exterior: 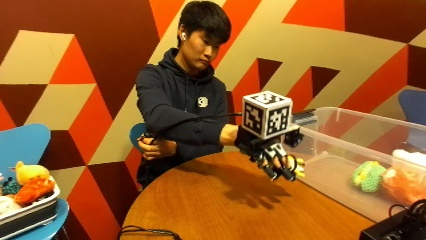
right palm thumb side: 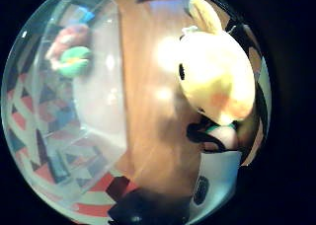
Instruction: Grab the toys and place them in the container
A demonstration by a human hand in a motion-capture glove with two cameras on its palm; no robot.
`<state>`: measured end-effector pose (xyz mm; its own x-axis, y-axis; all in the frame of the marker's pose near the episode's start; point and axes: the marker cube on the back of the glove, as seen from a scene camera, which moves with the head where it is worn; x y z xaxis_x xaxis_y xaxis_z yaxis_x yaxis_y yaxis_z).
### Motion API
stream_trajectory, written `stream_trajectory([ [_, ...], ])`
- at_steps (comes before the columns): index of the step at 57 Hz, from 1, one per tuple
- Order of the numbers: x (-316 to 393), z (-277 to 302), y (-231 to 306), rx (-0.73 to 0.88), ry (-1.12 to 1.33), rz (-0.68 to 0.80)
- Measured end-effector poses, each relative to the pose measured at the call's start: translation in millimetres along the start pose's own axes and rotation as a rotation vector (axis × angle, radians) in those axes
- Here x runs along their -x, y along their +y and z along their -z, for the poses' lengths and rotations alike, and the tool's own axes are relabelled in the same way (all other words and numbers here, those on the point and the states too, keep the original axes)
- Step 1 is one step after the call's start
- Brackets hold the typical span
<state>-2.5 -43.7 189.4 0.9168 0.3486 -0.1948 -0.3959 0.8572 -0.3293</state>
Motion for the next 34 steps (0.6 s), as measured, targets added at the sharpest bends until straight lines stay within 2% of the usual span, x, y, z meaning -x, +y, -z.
stream_trajectory([
  [12,29,126,26,-0.263,-0.206,0.141],
  [17,52,172,38,-0.378,-0.322,0.270],
  [27,108,213,51,-0.584,-0.555,0.526],
  [30,119,204,42,-0.627,-0.477,0.602],
  [34,122,176,14,-0.707,-0.106,0.780],
])
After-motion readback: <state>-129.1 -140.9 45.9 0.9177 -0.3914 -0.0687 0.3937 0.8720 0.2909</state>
